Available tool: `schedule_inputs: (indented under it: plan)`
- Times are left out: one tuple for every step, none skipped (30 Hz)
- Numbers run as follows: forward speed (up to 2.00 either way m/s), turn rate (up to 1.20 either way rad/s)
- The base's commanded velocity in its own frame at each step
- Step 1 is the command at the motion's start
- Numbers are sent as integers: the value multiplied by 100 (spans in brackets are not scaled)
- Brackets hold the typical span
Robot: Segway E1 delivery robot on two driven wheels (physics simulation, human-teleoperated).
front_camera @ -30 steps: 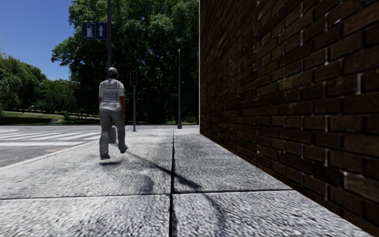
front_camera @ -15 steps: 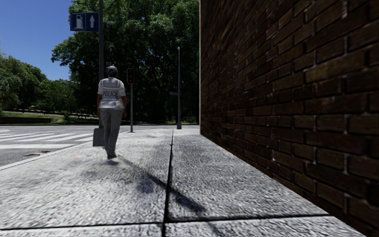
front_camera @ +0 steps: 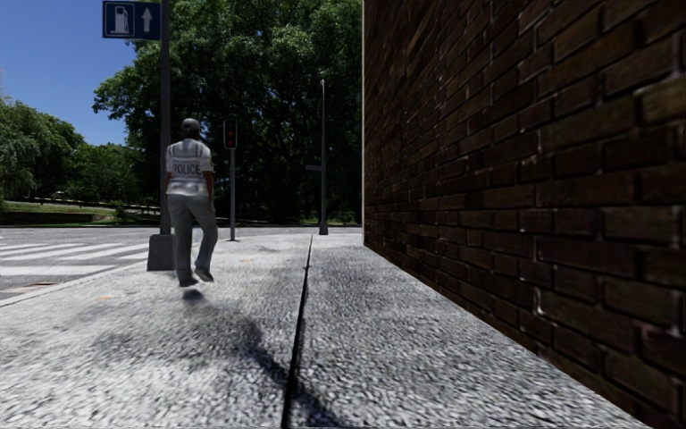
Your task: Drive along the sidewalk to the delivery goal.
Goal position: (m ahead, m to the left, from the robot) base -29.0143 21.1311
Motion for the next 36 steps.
schedule_inputs:
  plan:
    - [125,0]
    - [125,0]
    - [125,0]
    - [125,0]
    - [125,0]
    - [125,0]
    - [127,0]
    - [130,0]
    - [135,0]
    - [135,0]
    - [142,0]
    - [145,0]
    - [145,0]
    - [145,0]
    - [146,0]
    - [146,0]
    - [146,0]
    - [146,0]
    - [145,0]
    - [141,0]
    - [141,0]
    - [131,0]
    - [126,0]
    - [123,0]
    - [123,0]
    - [121,0]
    - [121,0]
    - [120,0]
    - [124,0]
    - [124,0]
    - [136,0]
    - [141,0]
    - [141,0]
    - [142,0]
    - [141,0]
    - [141,0]
